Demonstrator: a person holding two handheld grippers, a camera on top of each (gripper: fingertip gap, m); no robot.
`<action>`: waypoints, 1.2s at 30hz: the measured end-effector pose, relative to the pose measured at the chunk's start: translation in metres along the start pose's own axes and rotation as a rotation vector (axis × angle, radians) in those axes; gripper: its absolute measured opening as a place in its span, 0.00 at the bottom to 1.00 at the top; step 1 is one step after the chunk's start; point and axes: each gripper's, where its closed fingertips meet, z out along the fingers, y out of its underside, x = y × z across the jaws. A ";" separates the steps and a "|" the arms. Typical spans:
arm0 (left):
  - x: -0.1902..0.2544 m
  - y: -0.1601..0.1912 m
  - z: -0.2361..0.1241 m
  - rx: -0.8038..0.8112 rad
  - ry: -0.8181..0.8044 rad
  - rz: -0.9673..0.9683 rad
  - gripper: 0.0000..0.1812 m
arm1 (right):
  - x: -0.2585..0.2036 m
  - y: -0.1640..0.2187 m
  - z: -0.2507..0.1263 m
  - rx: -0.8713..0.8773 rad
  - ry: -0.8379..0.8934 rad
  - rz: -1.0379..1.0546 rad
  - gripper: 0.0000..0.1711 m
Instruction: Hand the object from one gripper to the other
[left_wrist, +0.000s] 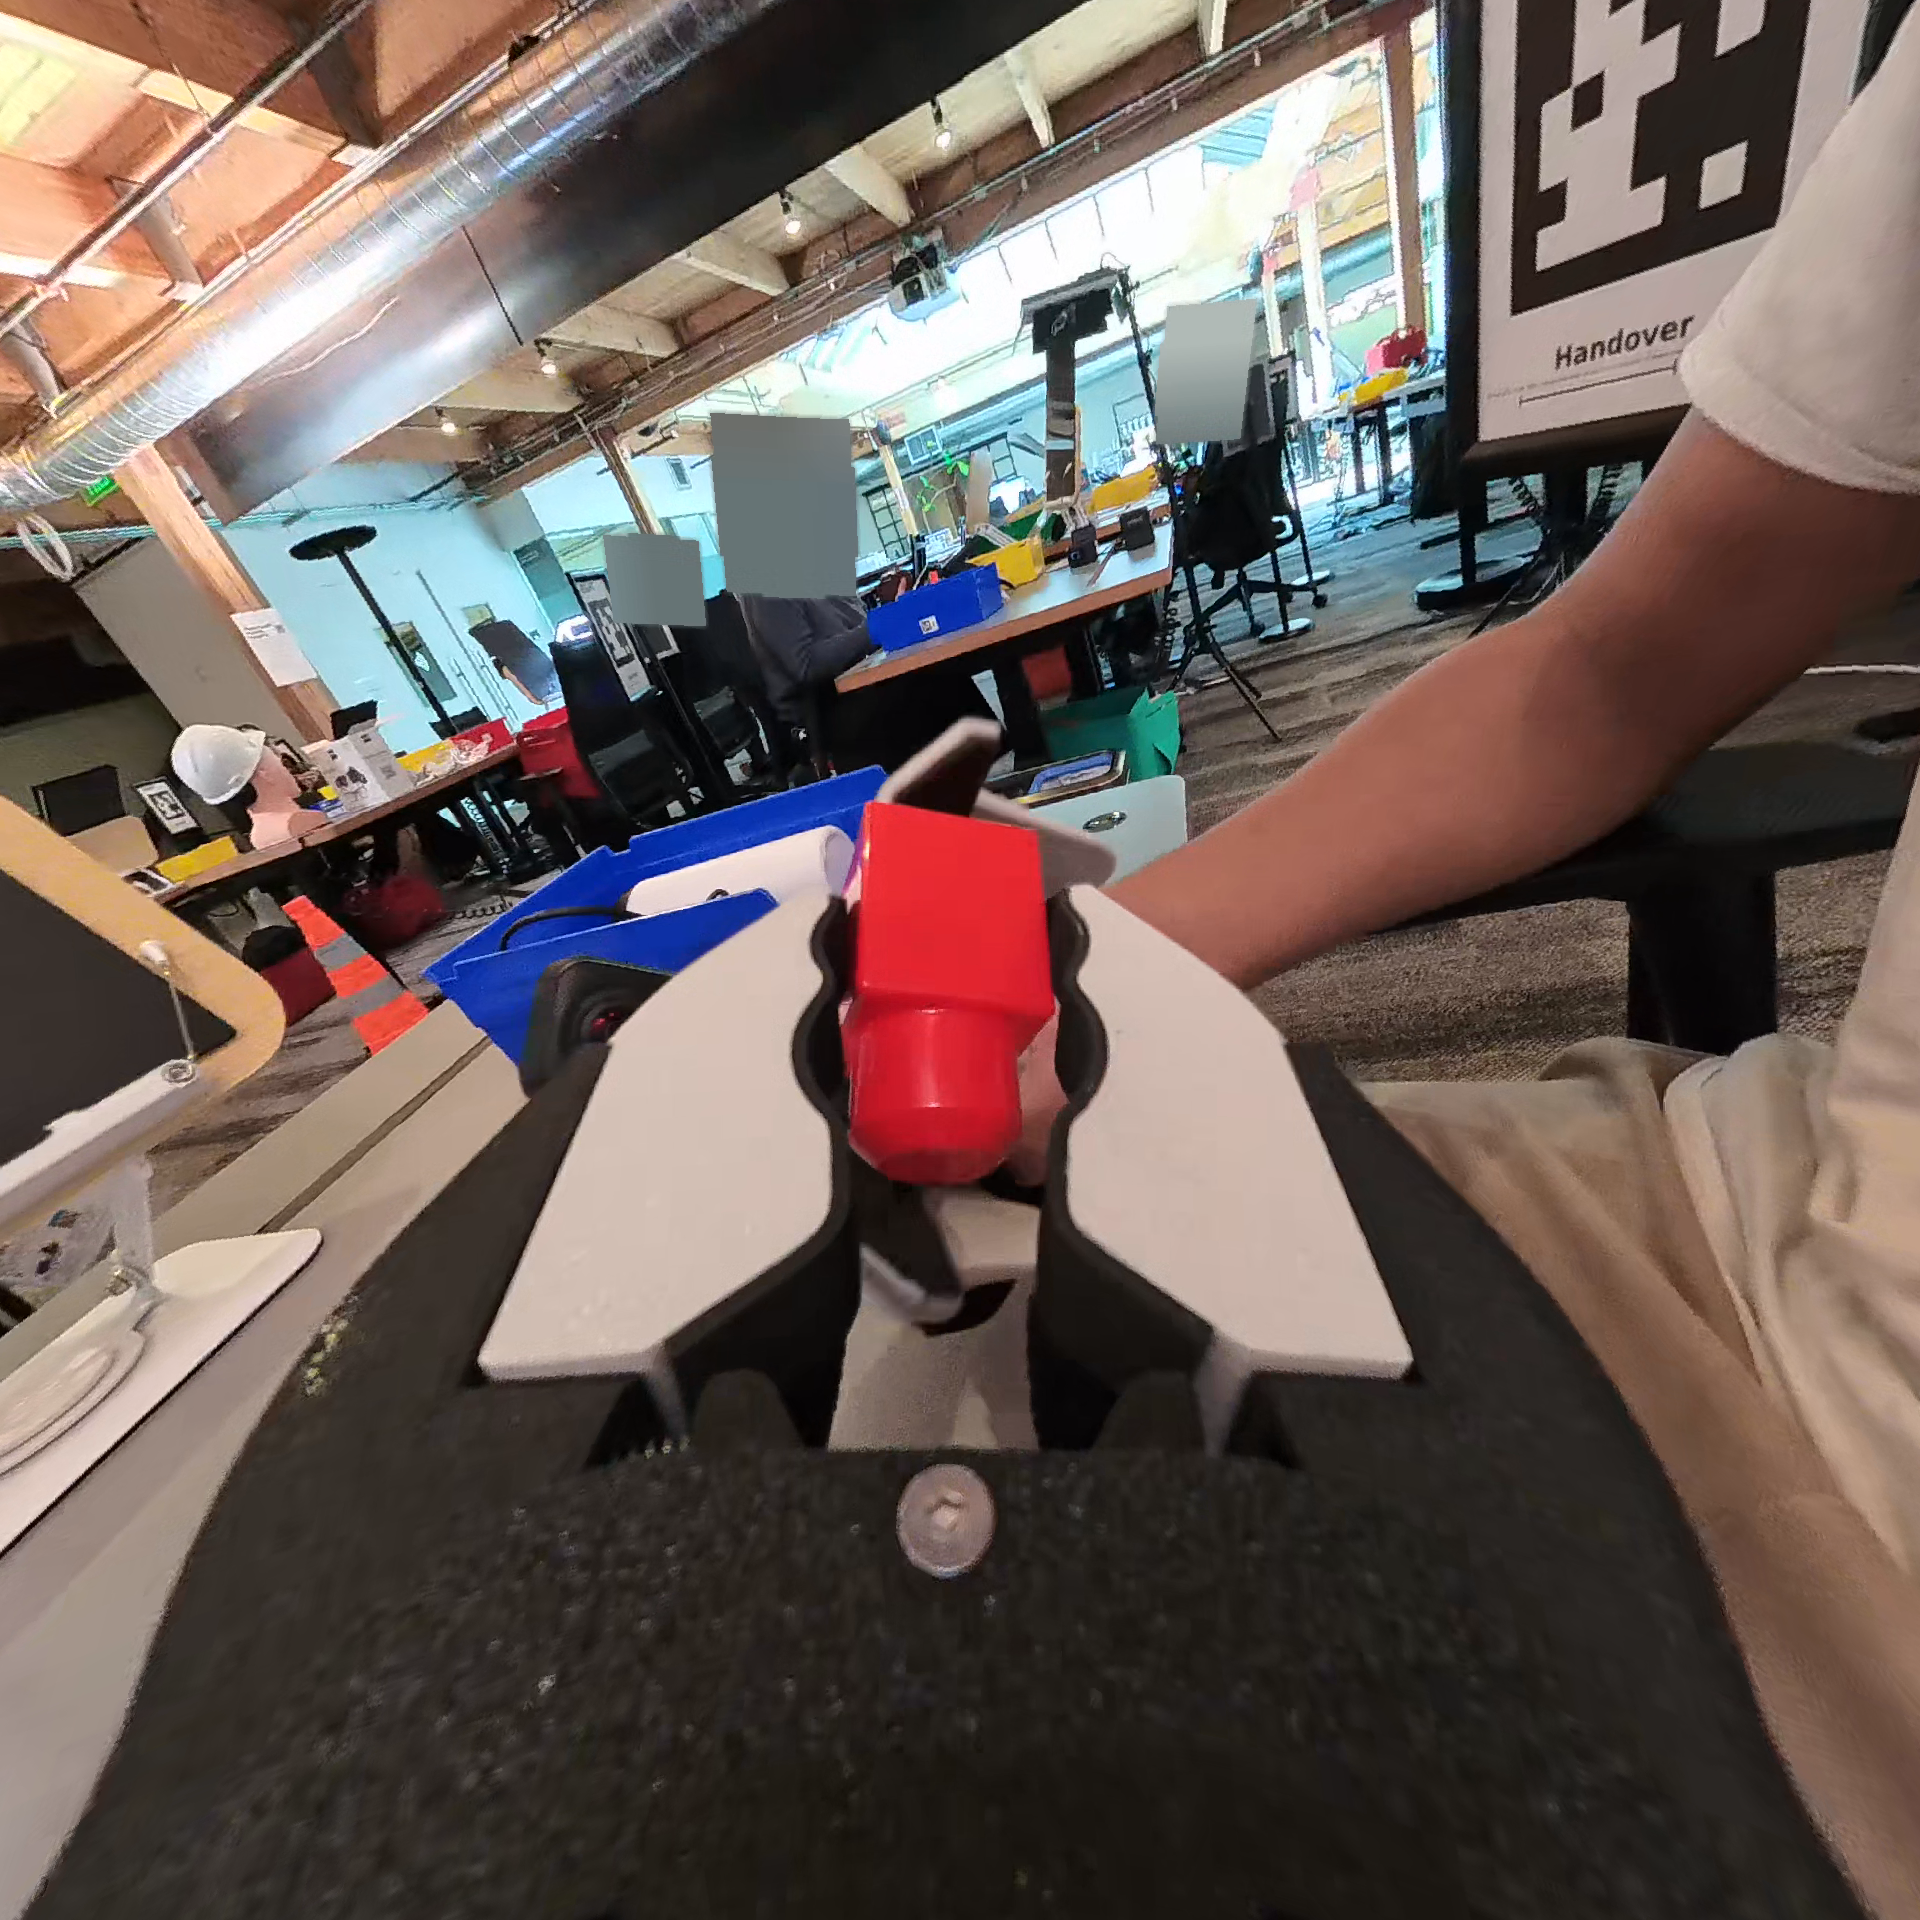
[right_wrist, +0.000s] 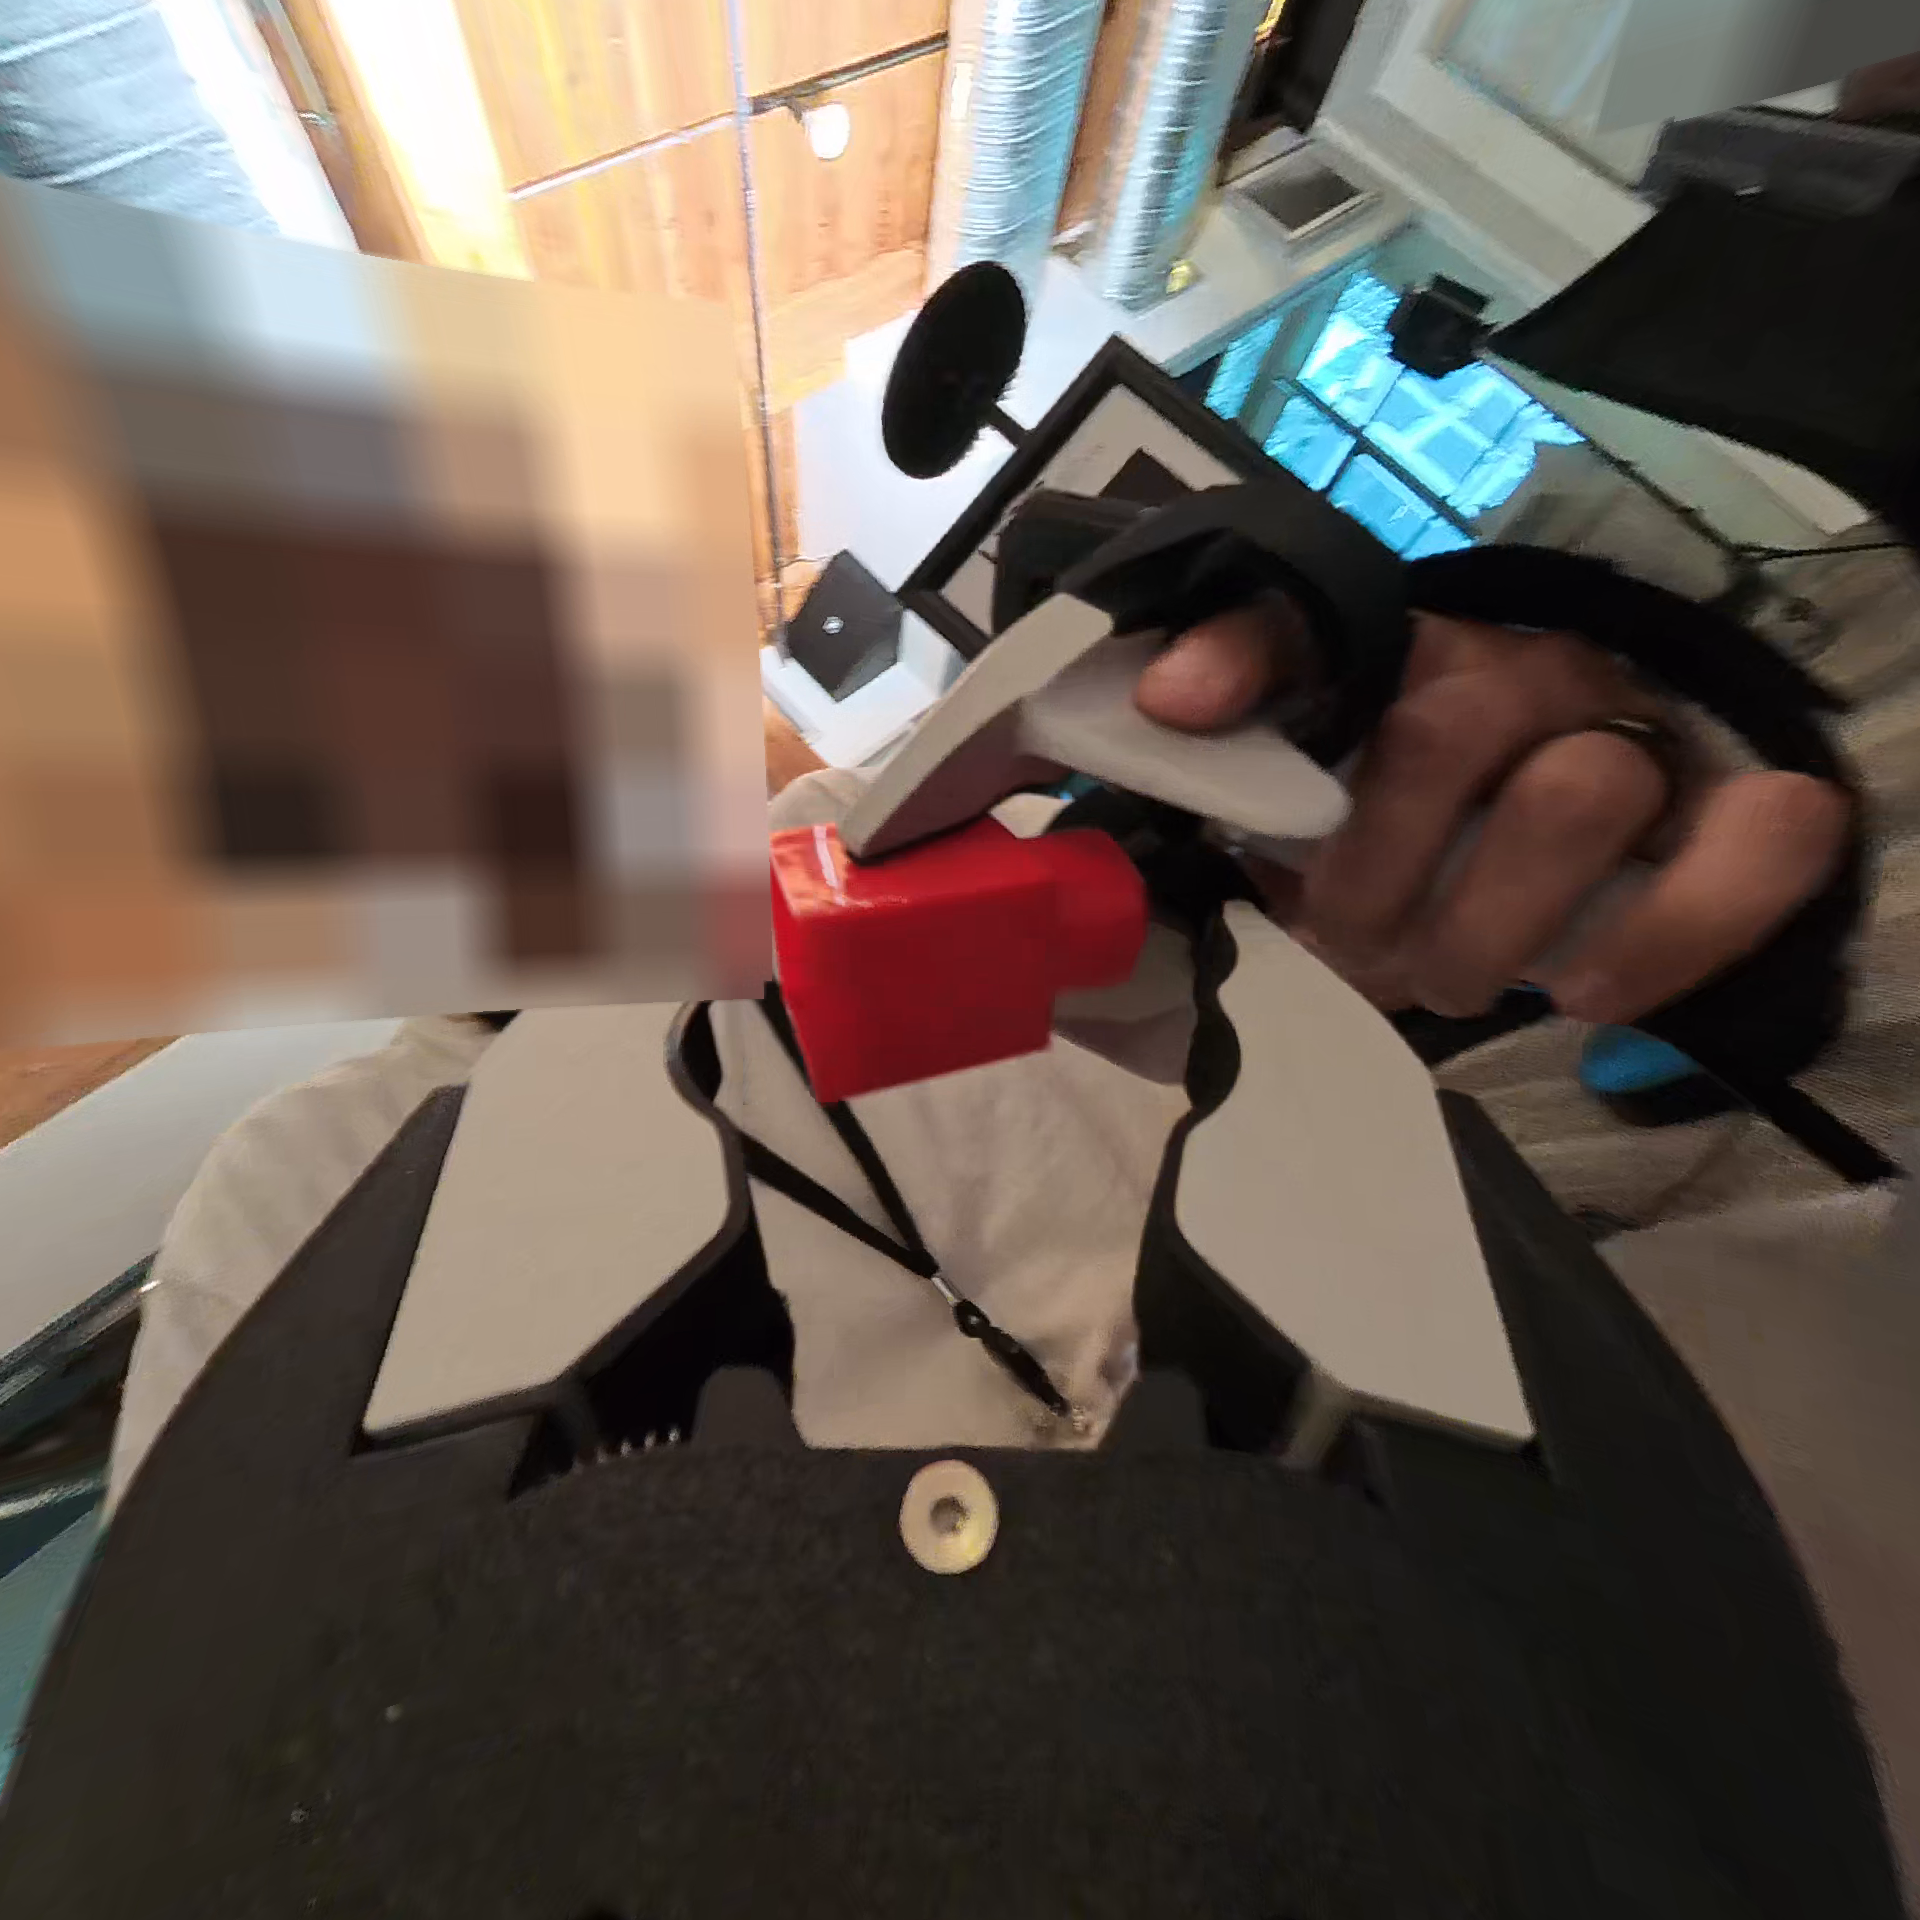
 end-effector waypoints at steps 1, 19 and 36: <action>0.002 0.002 0.001 -0.002 0.008 0.011 0.20 | -0.003 0.001 0.004 -0.009 -0.026 0.001 0.49; -0.069 0.049 -0.033 -0.145 -0.414 -0.429 0.25 | -0.101 -0.108 -0.182 -0.139 1.385 -0.771 0.42; -0.078 0.115 -0.045 -0.389 -0.447 -0.594 0.37 | -0.094 -0.122 -0.523 -0.967 1.947 -0.055 0.42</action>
